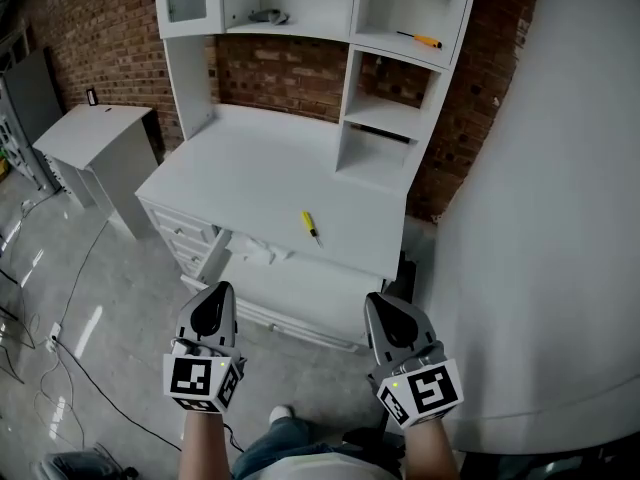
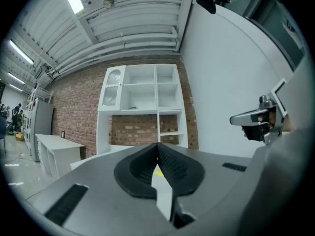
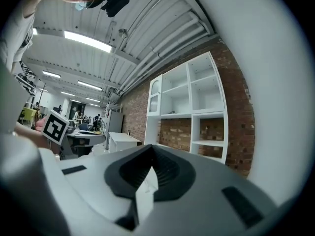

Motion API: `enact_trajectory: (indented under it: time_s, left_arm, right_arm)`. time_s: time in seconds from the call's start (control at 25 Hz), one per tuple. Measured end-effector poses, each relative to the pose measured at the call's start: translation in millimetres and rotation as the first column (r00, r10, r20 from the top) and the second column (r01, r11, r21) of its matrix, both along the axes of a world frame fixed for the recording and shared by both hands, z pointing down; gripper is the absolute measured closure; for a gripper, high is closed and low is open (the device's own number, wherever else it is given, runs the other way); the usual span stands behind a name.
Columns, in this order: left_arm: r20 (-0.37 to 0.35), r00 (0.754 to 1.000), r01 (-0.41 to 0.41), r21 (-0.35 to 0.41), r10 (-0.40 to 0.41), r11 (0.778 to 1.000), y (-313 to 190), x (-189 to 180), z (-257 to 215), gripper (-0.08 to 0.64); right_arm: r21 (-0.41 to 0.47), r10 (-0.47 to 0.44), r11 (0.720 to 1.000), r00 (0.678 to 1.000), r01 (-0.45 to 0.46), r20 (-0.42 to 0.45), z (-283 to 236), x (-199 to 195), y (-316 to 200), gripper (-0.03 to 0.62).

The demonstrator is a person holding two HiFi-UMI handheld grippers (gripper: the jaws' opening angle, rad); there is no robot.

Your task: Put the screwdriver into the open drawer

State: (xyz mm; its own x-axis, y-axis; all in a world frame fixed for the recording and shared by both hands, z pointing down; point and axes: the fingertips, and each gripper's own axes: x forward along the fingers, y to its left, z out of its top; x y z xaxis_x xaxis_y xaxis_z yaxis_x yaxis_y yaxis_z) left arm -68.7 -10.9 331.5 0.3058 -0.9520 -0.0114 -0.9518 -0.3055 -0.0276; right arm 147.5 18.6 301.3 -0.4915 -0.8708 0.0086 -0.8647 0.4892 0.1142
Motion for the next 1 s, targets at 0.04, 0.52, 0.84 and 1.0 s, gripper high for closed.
enact_trajectory:
  time_s: [0.04, 0.52, 0.84, 1.0]
  left_arm:
    - [0.0, 1.0, -0.007, 0.004, 0.007, 1.0, -7.7, -7.0, -1.8, 0.548]
    - [-0.04, 0.998, -0.042, 0.004, 0.042, 0.999, -61.6, -59.8, 2.4, 0.548]
    - [-0.041, 0.999, -0.02, -0.051, 0.018, 0.998, -105.0, -66.3, 23.6, 0.548]
    - [-0.02, 1.0, -0.003, -0.064, 0.002, 0.998, -135.6, -66.7, 28.2, 0.548]
  right_arm:
    - [0.002, 0.006, 1.0, 1.0, -0.006, -0.001, -0.7, -8.1, -6.4, 0.58]
    - [-0.035, 0.062, 0.997, 0.998, -0.062, -0.005, 9.7, -56.8, -66.5, 0.38]
    - [-0.074, 0.08, 0.994, 0.995, -0.075, 0.067, 19.0, -53.0, -131.9, 0.229]
    - [-0.201, 0.066, 0.978, 0.995, -0.051, 0.068, 50.1, -49.8, -179.5, 0.227]
